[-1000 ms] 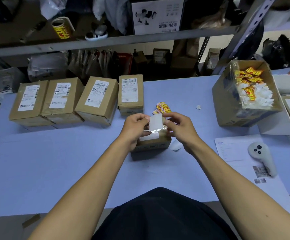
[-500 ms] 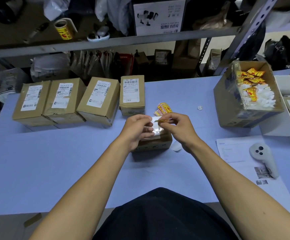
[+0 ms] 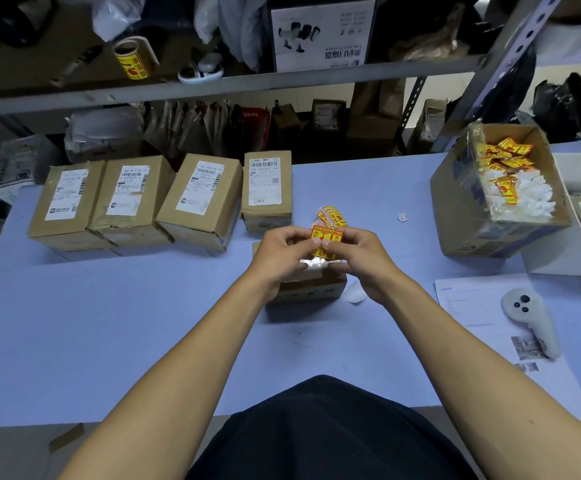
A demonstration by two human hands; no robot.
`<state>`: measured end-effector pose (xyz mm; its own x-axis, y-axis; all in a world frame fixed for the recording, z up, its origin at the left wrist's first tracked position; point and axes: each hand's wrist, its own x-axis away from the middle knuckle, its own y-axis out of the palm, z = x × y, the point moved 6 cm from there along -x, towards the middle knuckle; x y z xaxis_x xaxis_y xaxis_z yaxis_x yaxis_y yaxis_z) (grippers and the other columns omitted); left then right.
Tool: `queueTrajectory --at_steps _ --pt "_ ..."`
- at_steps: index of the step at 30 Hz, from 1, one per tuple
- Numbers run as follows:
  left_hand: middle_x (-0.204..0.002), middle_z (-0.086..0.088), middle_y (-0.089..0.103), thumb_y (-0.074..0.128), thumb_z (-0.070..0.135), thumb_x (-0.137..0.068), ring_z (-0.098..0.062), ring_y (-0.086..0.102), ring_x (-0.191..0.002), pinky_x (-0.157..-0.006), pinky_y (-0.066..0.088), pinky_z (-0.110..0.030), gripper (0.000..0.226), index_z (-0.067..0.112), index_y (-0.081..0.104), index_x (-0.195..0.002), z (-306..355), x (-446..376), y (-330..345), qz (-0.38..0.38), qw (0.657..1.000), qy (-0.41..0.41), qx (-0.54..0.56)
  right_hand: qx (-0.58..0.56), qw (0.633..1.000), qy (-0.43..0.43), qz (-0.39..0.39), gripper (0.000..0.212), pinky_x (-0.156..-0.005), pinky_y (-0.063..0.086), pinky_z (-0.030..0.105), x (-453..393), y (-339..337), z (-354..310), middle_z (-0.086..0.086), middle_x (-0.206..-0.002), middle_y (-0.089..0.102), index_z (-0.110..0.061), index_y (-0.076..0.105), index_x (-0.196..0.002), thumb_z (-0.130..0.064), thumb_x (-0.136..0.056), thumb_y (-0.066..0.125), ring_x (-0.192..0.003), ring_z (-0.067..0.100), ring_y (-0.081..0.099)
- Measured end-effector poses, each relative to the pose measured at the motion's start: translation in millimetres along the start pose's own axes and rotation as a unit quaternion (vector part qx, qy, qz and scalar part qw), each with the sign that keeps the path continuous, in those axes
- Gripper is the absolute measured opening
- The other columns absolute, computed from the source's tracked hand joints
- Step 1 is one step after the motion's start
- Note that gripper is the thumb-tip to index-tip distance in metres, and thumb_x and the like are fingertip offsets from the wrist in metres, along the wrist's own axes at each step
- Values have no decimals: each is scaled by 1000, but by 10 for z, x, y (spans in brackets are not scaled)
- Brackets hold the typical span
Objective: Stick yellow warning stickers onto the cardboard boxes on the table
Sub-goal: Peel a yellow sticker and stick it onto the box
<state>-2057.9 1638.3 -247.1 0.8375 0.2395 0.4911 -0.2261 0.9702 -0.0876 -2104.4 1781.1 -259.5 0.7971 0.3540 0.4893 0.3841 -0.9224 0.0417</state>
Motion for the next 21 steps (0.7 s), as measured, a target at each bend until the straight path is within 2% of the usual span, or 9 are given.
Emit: queueTrajectory --at_steps 3,7,9,11,15,18,21 --pt "-95 -9 72 67 12 -92 -18 68 -82 -77 57 -35 13 6 69 -103 -17 -10 3 9 1000 9 -9 11 1000 0 -3 12 -67 56 23 27 30 -33 7 -101 74 -15 71 -104 -12 -92 68 -88 14 72" --pt "-93 -11 71 66 11 -93 -16 66 -79 -74 58 -34 12 5 69 -104 -23 -24 -5 10 999 25 -35 86 996 -20 16 10 -79 60 33 7 25 -69 6 -102 72 -19 70 -101 -16 -92 70 -97 22 69" --pt "-89 -8 70 66 12 -93 -16 65 -78 -75 57 -35 7 9 70 -98 -12 -51 -28 12 998 31 -47 161 986 -32 25 20 -84 60 40 -16 39 -78 2 -105 69 -21 69 -110 -22 -90 71 -97 20 66" --pt "-81 -2 68 67 14 -92 -15 62 -74 -73 56 -35 5 17 69 -89 2 -75 -53 9 996 41 -75 200 978 -50 35 33 -84 60 38 -22 35 -116 -2 -106 66 -22 65 -120 -24 -88 72 -94 14 65" --pt "-76 3 70 71 21 -87 -13 60 -72 -74 54 -38 6 21 71 -81 54 -118 -86 -30 971 100 -214 309 943 -125 9 9 -73 54 27 7 85 -261 -8 -86 69 -18 72 -95 -22 -87 72 -84 10 65" --pt "-81 0 72 71 18 -86 -16 65 -79 -79 55 -40 3 17 75 -85 64 -143 -80 -53 951 114 -282 387 910 -148 4 3 -67 49 24 6 112 -285 -4 -82 68 -18 72 -89 -20 -87 70 -80 12 63" --pt "-81 1 73 74 17 -84 -15 64 -78 -77 54 -37 5 16 76 -87 44 -162 -109 -16 959 98 -265 344 930 -124 21 3 -65 48 24 -18 70 -223 -4 -77 68 -16 72 -86 -19 -87 71 -75 11 61"
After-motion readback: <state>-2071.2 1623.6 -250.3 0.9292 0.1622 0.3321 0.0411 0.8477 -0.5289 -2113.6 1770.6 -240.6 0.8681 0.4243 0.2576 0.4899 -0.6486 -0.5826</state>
